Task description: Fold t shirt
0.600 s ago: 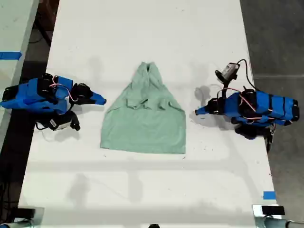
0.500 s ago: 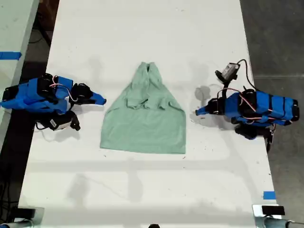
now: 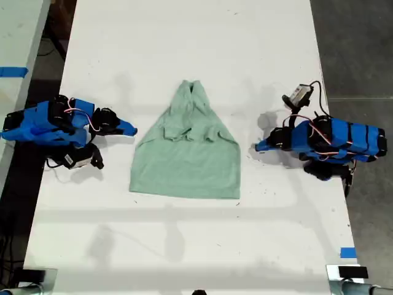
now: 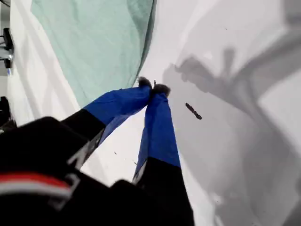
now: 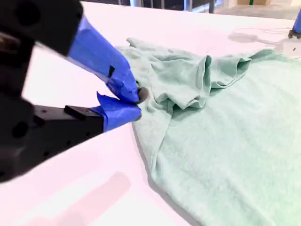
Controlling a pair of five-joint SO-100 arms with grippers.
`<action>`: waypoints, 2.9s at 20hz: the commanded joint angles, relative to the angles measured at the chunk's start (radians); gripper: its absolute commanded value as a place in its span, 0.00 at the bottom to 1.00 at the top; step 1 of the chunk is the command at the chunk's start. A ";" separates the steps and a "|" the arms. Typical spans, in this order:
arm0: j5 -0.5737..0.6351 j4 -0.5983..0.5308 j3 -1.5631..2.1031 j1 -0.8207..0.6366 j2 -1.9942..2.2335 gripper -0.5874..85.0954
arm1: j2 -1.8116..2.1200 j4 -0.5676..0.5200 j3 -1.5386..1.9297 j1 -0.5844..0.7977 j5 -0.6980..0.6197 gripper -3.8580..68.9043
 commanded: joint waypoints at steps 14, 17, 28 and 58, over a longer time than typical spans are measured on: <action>0.031 -0.003 -0.008 0.000 0.006 0.01 | -1.577 -0.118 -1.081 -0.235 0.140 0.25; 0.031 -0.003 -0.009 -0.002 0.006 0.01 | -1.701 -0.225 -1.009 -0.209 0.156 0.26; 0.031 -0.002 -0.009 -0.002 0.006 0.01 | -1.229 -0.196 -0.919 -0.242 0.095 0.06; 0.032 -0.002 -0.011 -0.003 0.006 0.01 | -0.222 -0.086 -0.293 -0.222 0.098 0.07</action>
